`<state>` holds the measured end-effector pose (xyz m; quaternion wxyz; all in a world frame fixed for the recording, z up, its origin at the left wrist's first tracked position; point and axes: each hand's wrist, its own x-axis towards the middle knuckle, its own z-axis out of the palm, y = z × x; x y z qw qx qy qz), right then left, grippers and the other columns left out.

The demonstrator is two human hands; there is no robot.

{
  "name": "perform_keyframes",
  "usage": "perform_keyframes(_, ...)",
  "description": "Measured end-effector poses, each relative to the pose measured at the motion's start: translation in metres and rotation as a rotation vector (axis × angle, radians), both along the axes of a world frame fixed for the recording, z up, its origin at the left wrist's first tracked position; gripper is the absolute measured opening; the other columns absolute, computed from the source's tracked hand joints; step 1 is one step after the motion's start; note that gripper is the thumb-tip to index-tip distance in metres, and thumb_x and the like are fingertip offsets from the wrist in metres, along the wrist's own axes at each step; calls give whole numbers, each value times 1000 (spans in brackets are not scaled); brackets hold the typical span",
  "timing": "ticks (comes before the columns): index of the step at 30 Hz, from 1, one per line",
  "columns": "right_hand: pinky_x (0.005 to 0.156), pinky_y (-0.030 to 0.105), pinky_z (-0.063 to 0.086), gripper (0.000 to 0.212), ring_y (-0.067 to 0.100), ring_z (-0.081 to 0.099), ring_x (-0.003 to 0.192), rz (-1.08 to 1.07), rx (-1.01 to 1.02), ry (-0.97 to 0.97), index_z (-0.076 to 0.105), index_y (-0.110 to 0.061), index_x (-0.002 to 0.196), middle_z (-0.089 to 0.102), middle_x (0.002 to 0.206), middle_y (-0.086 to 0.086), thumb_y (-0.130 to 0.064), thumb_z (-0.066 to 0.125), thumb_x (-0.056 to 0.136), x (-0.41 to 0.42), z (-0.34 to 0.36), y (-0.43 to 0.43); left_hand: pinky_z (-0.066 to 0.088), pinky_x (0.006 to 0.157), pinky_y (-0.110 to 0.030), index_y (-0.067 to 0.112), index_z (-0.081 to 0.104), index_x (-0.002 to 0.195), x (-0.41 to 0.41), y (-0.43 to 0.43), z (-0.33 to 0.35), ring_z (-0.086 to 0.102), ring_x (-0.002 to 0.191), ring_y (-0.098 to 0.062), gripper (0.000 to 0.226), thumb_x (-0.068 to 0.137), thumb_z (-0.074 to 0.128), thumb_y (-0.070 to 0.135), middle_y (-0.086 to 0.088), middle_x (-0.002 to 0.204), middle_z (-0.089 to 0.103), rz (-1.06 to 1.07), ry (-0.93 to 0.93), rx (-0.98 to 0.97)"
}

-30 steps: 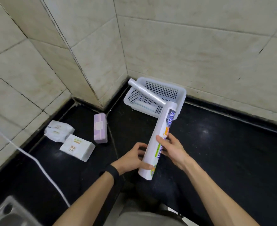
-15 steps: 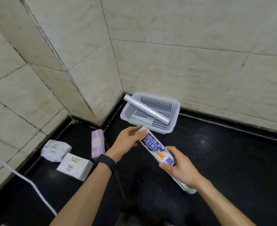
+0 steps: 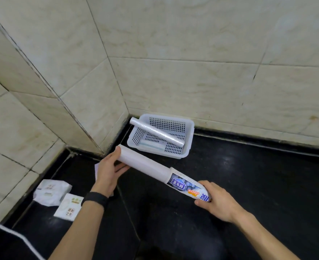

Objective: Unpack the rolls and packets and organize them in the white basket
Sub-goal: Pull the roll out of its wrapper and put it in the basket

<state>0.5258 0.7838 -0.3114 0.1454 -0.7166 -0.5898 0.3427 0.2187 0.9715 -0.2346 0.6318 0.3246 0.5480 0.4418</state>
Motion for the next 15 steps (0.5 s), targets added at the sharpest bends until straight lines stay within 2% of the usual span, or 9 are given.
perform_keyframes(3,92,35,48,50,13,57,107,-48,-26,-58,42,-41,134,54,111,-11,-48,64,89,11,-14,-5,59,76,-37,9,60,121,-20,9,1,65,108,-29,41,91,67,36,-12,122,61,123,-38,20)
perform_keyframes(7,86,34,49,49,18,59,104,-79,-98,-139,38,-40,135,52,110,-10,-47,59,91,20,-29,-9,61,67,-31,12,62,108,-38,13,2,66,101,-26,30,93,66,37,-11,117,63,256,-56,18)
perform_keyframes(11,90,36,47,57,22,57,112,-24,-115,-257,35,-35,142,55,121,-4,-45,58,90,15,-42,-7,60,72,-36,8,57,120,-44,12,-4,66,102,-25,41,92,67,37,-10,120,61,371,-83,-1)
perform_keyframes(15,95,39,43,66,24,52,118,62,-112,-370,30,-37,147,54,129,-3,-44,59,88,4,-47,-2,59,73,-36,9,55,118,-34,7,-7,64,101,-23,37,93,66,34,-6,115,60,392,-63,-12)
